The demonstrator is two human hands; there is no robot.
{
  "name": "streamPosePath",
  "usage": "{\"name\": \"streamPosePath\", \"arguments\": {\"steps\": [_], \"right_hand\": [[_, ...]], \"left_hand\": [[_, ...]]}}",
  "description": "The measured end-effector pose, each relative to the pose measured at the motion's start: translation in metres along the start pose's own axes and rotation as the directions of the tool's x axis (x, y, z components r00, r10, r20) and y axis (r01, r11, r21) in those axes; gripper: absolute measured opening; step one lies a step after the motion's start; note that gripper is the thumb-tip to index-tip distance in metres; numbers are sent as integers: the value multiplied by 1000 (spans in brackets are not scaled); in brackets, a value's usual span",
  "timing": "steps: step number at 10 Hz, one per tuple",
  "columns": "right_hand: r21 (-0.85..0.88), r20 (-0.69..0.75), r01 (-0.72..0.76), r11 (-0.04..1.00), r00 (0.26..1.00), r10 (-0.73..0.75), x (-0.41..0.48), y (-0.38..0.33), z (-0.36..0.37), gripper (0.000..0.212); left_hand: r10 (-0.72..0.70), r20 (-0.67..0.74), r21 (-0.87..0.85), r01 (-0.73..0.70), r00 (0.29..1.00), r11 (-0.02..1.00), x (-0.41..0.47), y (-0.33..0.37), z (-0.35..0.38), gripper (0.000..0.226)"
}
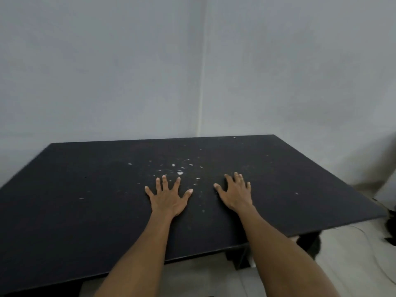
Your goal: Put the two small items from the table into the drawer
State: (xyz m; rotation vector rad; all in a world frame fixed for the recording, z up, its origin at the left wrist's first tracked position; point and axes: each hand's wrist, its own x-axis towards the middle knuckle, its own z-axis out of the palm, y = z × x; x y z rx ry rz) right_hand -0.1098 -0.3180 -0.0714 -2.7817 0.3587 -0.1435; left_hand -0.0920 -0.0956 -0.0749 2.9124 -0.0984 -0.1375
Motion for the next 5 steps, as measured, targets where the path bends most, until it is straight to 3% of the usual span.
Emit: {"name": "streamPosePath", "arguments": {"steps": [2, 4, 5], "right_hand": [[22, 64, 165, 986, 984, -166, 1, -102, 43, 74], [24, 71, 186, 982, 980, -187, 1, -128, 52, 76], [121, 29, 165, 979, 985, -170, 7, -130, 44, 73]], "left_hand": [[-90, -24, -17, 89, 996, 996, -5, -73, -12, 79], [-105, -37, -29, 104, 994, 994, -4, -103, -21, 79], [-76, -59, -47, 74, 995, 996, 3, -101, -34, 78]]}}
